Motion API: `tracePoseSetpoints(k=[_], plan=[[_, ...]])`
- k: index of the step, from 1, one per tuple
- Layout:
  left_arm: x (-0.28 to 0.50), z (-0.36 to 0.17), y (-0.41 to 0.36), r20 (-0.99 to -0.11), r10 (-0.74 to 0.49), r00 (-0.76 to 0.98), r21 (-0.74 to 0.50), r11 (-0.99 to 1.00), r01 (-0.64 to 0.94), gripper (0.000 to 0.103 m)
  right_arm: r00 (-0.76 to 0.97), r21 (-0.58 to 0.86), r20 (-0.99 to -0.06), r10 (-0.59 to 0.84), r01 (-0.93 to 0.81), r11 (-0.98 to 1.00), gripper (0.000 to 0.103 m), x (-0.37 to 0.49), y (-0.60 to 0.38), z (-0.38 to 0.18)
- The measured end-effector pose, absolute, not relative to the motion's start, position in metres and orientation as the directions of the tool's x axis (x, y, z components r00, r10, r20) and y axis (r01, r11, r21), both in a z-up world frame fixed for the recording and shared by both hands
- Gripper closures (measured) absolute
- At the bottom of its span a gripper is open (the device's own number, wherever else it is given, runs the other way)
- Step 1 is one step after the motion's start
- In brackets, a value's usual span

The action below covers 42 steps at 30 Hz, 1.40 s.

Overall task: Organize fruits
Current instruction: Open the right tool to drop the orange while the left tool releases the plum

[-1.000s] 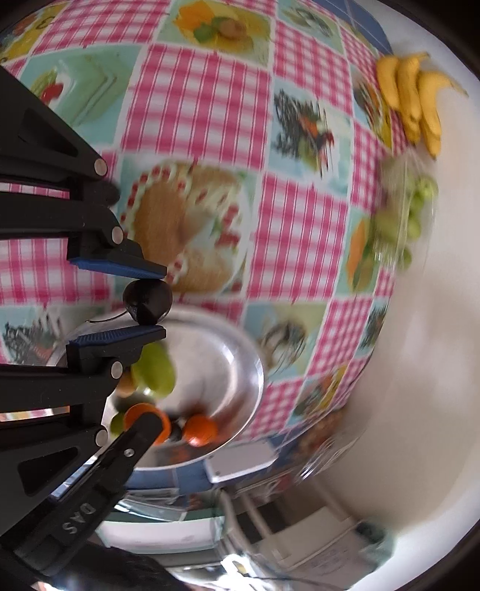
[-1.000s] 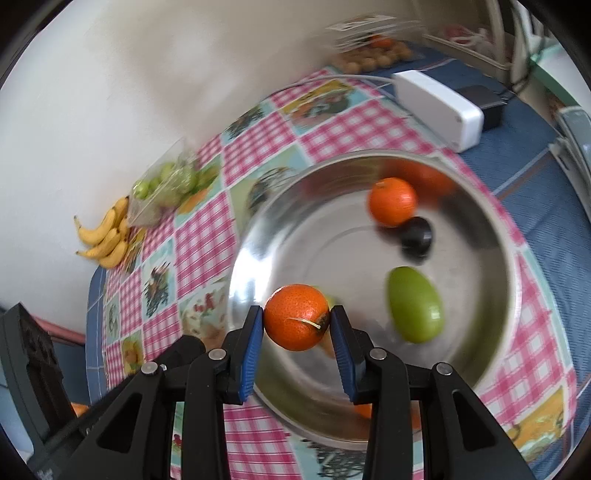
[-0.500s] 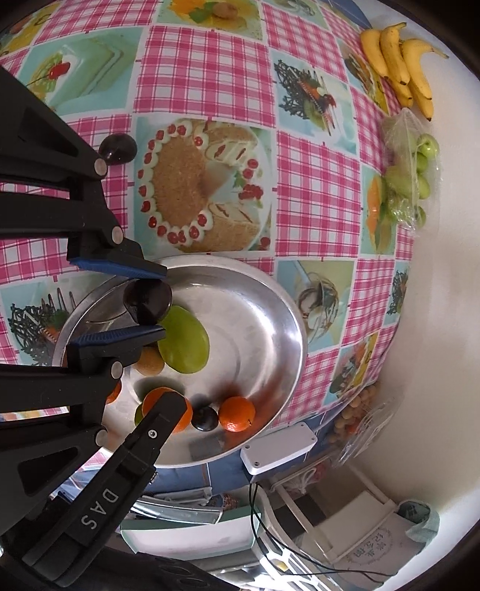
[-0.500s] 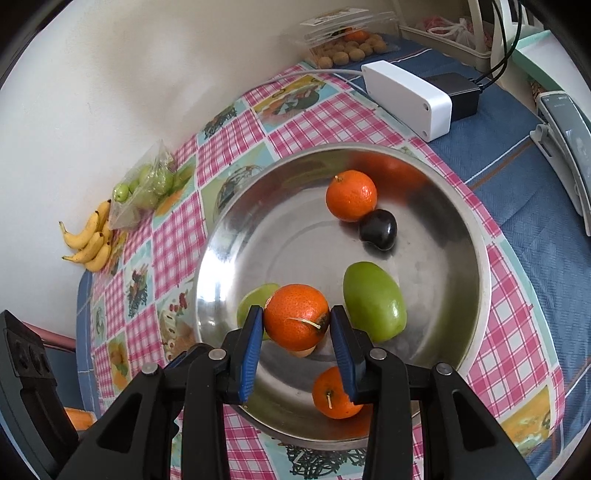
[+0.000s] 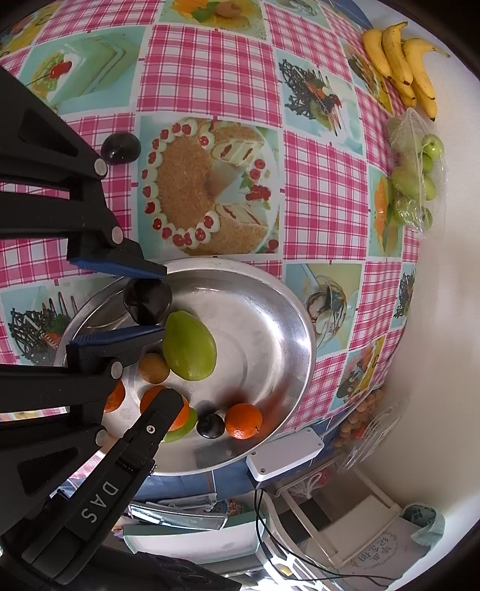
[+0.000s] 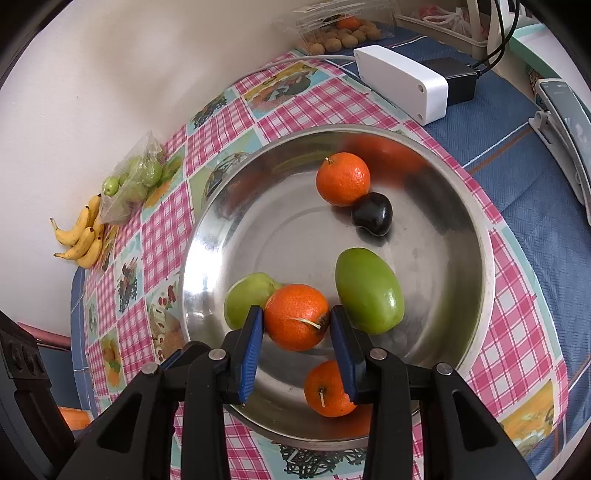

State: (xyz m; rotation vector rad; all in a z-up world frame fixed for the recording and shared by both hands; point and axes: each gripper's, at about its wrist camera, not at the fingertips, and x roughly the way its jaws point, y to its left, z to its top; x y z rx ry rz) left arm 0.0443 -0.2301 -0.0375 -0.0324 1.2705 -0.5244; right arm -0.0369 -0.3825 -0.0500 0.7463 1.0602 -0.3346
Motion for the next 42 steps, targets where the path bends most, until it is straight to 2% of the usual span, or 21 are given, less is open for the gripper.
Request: tracePoseSetpoints(k=[27,29,33,42], plan=[[0.045,-0.038,-0.232,-0.908,-0.383,0.172,-0.302,0.881,0.364,0.073,0.457,0.364,-0.886,0.073,0.59,0.721,0.064,-0.035,-0.382,-0.045],[0.046,-0.038,-0.232,-0.909,-0.381,0.169,-0.303,0.882,0.361,0.071,0.46,0.361,-0.885,0.067,0.589,0.723,0.063,-0.036,-0.382,-0.042],[0.047,-0.033,-0.229,-0.906,-0.382,0.183,-0.3,0.884,0.36,0.056,0.459,0.353,-0.887,0.058,0.591,0.725,0.055,-0.035,-0.383,-0.041],[0.054,-0.021,-0.214,-0.897,-0.379,0.228,-0.297,0.898,0.325,0.046,0.482,0.344,-0.875,0.034,0.571,0.745,0.054,-0.034,-0.382,-0.031]])
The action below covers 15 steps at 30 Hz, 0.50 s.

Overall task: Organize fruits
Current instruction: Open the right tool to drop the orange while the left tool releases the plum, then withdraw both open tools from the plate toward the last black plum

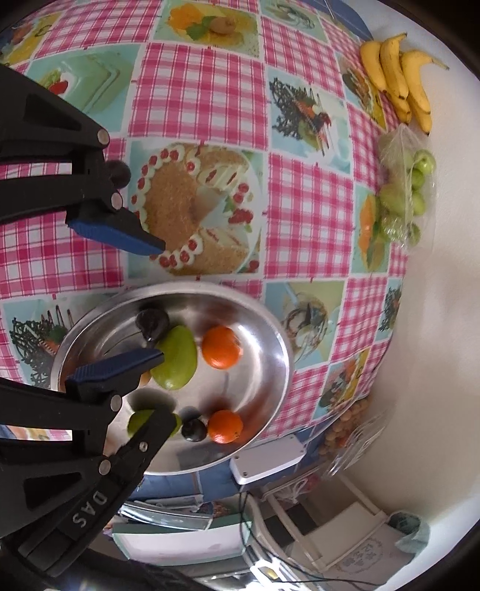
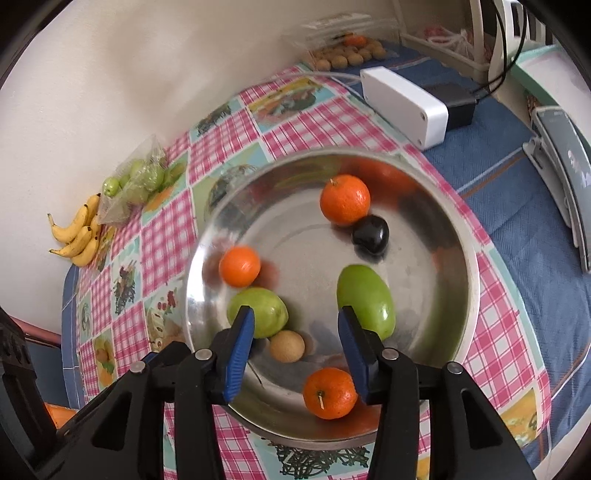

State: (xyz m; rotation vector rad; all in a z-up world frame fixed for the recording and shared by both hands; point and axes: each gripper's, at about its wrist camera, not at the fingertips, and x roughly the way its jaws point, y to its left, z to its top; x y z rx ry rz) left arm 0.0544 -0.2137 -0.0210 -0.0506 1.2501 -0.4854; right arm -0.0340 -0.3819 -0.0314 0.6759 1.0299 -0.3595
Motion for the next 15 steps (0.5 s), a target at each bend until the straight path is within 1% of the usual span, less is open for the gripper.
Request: tracePoseSetpoints(k=[4,7,8,9,10,11,12,13,15], plan=[[0.061,-0.018,-0.2,-0.893,-0.371,0.254,-0.297,0.911,0.288,0.044,0.499,0.343,-0.866,0.022,0.563,0.752,0.054,-0.034,-0.382,-0.026],[0.067,-0.019,-0.187,-0.897,-0.346,0.274,-0.28,0.927,0.251,0.042,0.483,0.312,-0.875,0.001,0.564,0.764,0.054,-0.031,-0.38,-0.027],[0.069,-0.02,-0.184,-0.901,-0.333,0.28,-0.271,0.933,0.236,0.041,0.478,0.302,-0.878,-0.006,0.564,0.768,0.049,-0.031,-0.379,-0.028],[0.071,-0.022,-0.178,-0.904,-0.317,0.285,-0.261,0.94,0.217,0.038,0.471,0.291,-0.882,-0.013,0.564,0.773,0.044,-0.03,-0.379,-0.029],[0.073,-0.023,-0.174,-0.907,-0.306,0.289,-0.254,0.945,0.204,0.034,0.465,0.279,-0.885,-0.019,0.563,0.778,0.037,-0.029,-0.378,-0.029],[0.076,-0.025,-0.169,-0.913,-0.284,0.292,-0.238,0.954,0.183,0.03,0.462,0.269,-0.887,-0.026,0.559,0.784,0.035,-0.028,-0.376,-0.029],[0.077,-0.027,-0.164,-0.919,-0.261,0.297,-0.22,0.962,0.164,0.022,0.458,0.26,-0.888,-0.03,0.555,0.79,0.035,-0.028,-0.375,-0.03],[0.078,-0.028,-0.161,-0.922,-0.242,0.302,-0.206,0.967,0.148,0.016,0.454,0.248,-0.89,-0.037,0.551,0.797,0.035,-0.027,-0.374,-0.03],[0.08,-0.032,-0.155,-0.927,-0.224,0.301,-0.193,0.973,0.13,0.014,0.442,0.222,-0.896,-0.051,0.544,0.81,0.034,-0.025,-0.37,-0.031]])
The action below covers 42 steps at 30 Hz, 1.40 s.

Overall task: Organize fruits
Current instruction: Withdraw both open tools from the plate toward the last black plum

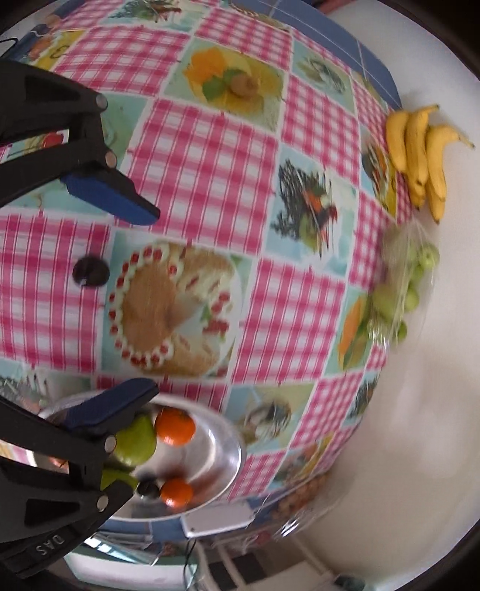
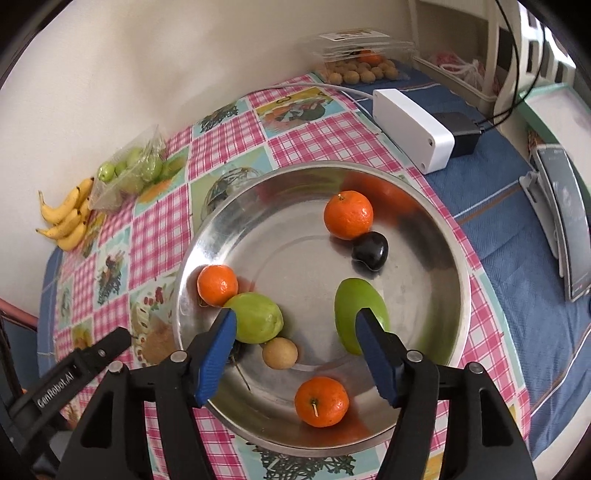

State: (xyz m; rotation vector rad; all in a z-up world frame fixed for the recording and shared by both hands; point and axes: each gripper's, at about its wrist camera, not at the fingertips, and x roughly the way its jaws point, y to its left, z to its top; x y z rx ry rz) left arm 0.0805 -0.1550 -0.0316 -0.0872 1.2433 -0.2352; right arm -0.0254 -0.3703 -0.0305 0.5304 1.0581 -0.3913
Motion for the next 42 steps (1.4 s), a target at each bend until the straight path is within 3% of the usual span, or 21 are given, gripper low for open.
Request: tracePoseSetpoints(k=[4,6,14,15,17,42], plan=[[0.083,-0.036,-0.147,-0.934,-0.185,0.306,-0.163,0.982,0.099,0.002,0.414,0.19,-0.908,-0.06,0.535,0.824,0.032,-0.021,-0.366,-0.037],[0.083,-0.037,-0.145,-0.935,-0.168,0.313,-0.145,0.985,0.096,0.001,0.408,0.171,-0.91,-0.073,0.529,0.831,0.022,-0.02,-0.364,-0.037],[0.083,-0.038,-0.142,-0.931,-0.091,0.355,-0.06,0.993,0.098,0.0,0.407,0.14,-0.907,-0.107,0.53,0.836,0.021,-0.02,-0.362,-0.036],[0.083,-0.038,-0.143,-0.929,-0.075,0.363,-0.041,0.994,0.1,0.0,0.41,0.134,-0.905,-0.115,0.531,0.836,0.019,-0.02,-0.362,-0.035],[0.084,-0.041,-0.144,-0.931,-0.047,0.362,-0.007,0.994,0.109,0.0,0.409,0.119,-0.903,-0.132,0.534,0.837,0.002,-0.02,-0.362,-0.034],[0.076,-0.032,-0.13,-0.93,-0.067,0.361,-0.015,0.989,0.146,0.0,0.371,0.052,-0.916,-0.151,0.484,0.873,0.002,-0.023,-0.347,-0.035]])
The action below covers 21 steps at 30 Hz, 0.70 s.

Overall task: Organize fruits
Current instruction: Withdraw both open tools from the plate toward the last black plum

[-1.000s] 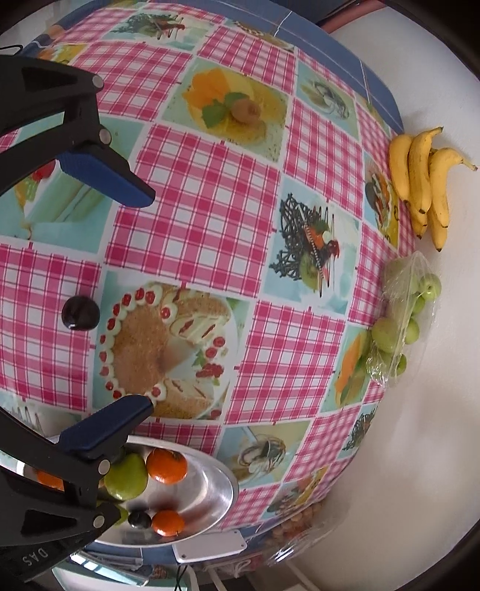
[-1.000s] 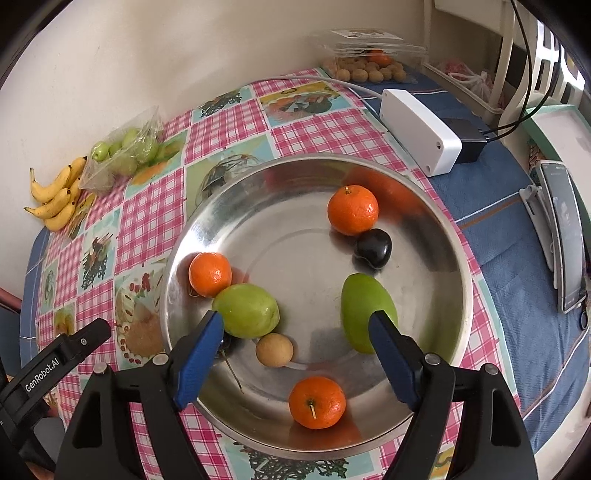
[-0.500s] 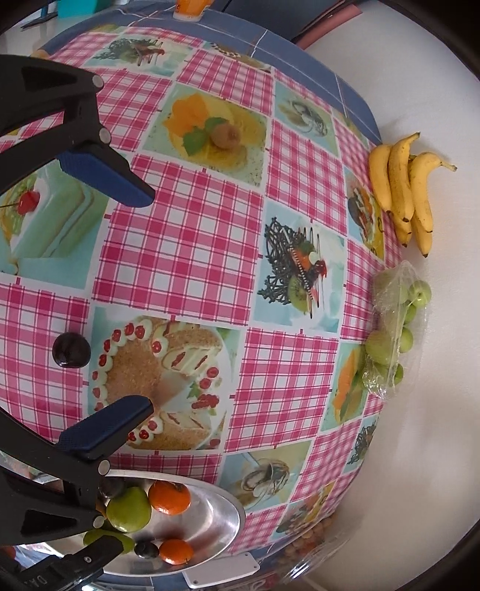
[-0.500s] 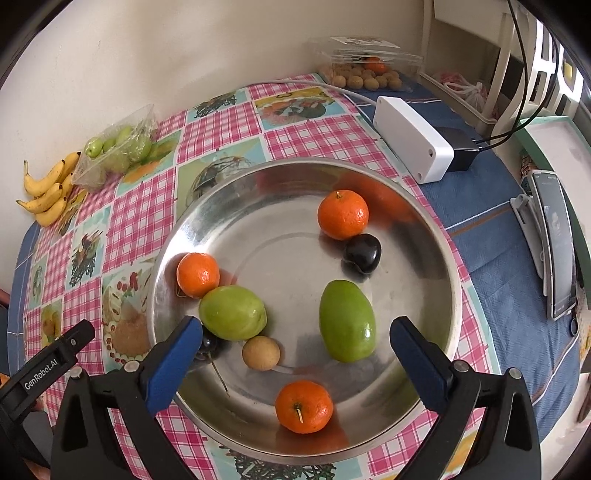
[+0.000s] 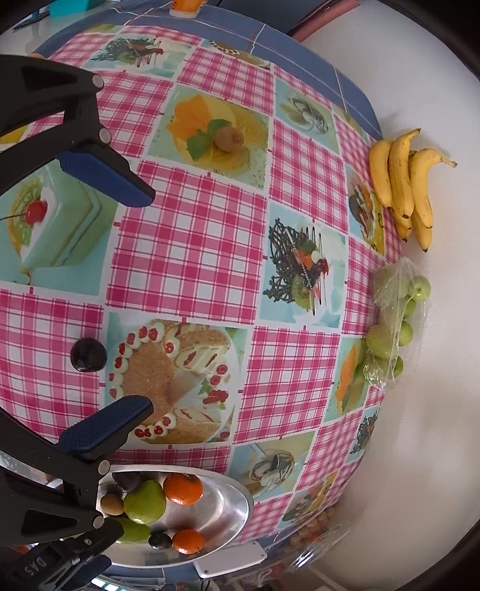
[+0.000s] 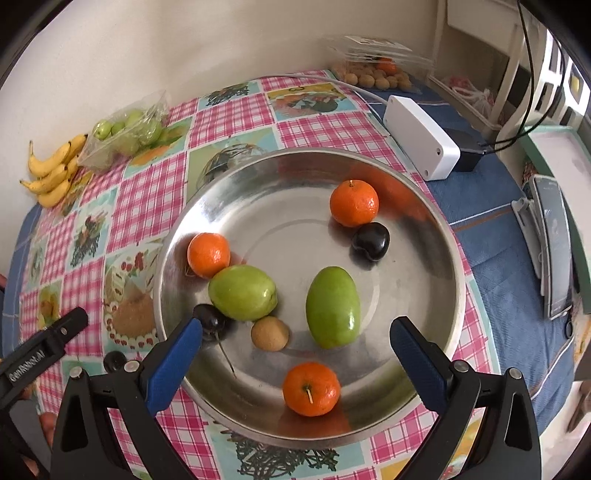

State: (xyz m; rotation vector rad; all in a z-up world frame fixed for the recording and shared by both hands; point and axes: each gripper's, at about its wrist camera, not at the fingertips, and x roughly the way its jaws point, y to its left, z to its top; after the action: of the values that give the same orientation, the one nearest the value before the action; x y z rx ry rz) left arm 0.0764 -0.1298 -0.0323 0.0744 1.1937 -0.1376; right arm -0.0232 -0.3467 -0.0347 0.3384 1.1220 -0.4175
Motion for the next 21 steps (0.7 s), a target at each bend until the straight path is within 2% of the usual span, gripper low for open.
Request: tracePoseSetpoints(k=[8,21], plan=[[0.07,-0.027,-0.106,-0.932,-0.092,0.349,-0.051,0.991,0.125,0.0,0.337,0.037,-0.932,-0.131,0.452,0.891,0.001,-0.027,-0.324,-0.041],[0.066,-0.015,-0.052,-0.924,-0.067,0.377,-0.042,0.996,0.074,0.0,0.349,-0.005,-0.924,-0.155,0.394,0.919,0.001,-0.029,-0.273,-0.029]])
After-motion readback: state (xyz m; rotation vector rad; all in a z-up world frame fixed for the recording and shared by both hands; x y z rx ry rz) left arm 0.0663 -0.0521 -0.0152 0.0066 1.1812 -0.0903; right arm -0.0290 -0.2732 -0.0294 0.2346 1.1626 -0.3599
